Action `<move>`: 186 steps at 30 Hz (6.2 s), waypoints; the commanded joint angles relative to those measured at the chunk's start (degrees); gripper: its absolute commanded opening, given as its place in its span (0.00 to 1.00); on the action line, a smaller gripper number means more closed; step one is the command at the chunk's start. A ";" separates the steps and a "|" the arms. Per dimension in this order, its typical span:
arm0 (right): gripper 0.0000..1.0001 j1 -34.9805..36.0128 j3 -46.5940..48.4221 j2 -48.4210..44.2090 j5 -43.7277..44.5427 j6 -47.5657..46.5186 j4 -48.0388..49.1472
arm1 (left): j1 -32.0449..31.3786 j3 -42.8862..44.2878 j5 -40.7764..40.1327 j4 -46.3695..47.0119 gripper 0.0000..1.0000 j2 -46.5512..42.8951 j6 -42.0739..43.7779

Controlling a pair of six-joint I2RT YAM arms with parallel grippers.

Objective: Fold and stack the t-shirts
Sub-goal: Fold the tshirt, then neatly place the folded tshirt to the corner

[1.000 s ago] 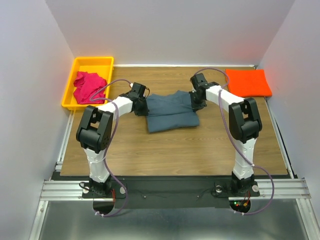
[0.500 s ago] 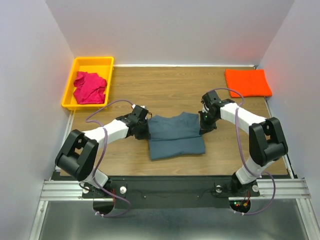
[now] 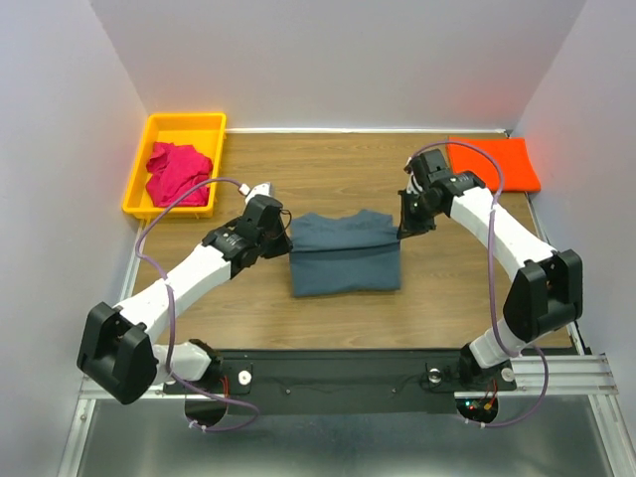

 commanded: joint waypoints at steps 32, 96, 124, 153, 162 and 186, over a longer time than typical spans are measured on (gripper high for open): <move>0.21 -1.03 4.08 13.19 12.68 -2.89 12.86 | 6.07 1.93 -8.87 17.83 0.36 14.72 8.26; 0.40 -13.33 -0.66 22.05 -41.80 8.71 50.01 | 6.42 13.80 8.70 26.80 0.50 30.09 2.99; 0.40 -15.97 -19.98 5.12 -44.61 13.28 53.73 | 5.21 12.75 7.74 20.21 0.50 23.00 4.93; 0.28 -7.55 -24.42 -2.12 -45.50 12.41 51.35 | 4.84 -1.15 7.13 15.64 0.48 12.44 1.76; 0.28 5.56 -20.17 10.19 -48.21 16.88 63.90 | 5.37 -1.14 -4.74 9.05 0.65 1.27 3.34; 0.49 -7.33 -23.33 -3.41 -29.51 10.73 49.53 | -1.74 -1.67 -3.42 12.30 0.71 -1.02 11.78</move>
